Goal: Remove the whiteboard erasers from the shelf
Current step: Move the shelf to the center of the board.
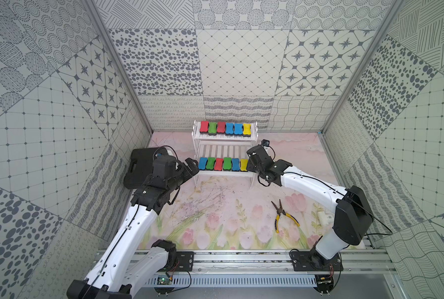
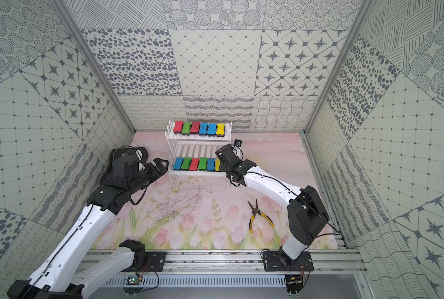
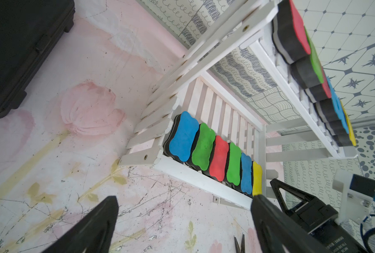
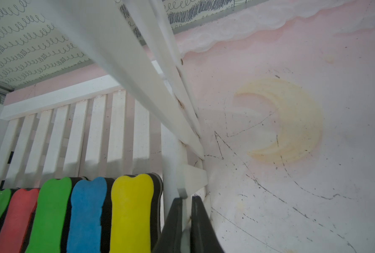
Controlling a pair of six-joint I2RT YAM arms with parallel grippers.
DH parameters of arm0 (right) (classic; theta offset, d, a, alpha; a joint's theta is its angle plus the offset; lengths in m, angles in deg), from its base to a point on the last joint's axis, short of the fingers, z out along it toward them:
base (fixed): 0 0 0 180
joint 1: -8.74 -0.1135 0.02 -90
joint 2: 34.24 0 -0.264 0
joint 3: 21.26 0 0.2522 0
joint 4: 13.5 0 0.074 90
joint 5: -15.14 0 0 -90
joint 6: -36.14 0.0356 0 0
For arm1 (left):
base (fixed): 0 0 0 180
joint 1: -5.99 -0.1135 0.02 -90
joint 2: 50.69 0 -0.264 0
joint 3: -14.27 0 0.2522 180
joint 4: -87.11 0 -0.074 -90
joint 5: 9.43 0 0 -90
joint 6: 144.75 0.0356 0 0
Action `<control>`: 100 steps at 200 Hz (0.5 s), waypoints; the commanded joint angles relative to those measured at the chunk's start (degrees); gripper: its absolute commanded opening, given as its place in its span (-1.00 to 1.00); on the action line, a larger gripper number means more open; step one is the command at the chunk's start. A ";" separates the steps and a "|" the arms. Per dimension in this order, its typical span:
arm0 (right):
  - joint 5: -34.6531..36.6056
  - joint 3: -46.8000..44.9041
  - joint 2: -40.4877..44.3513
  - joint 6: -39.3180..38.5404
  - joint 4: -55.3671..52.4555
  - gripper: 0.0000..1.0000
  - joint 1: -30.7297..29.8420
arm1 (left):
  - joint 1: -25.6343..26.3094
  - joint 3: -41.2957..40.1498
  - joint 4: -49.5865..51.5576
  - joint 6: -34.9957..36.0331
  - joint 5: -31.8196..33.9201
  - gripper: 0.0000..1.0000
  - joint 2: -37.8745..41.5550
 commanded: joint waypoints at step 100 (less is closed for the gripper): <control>-8.52 -6.74 9.71 -10.42 7.22 -1.00 8.45 | 4.45 -2.48 -2.25 1.44 -1.96 0.99 -0.74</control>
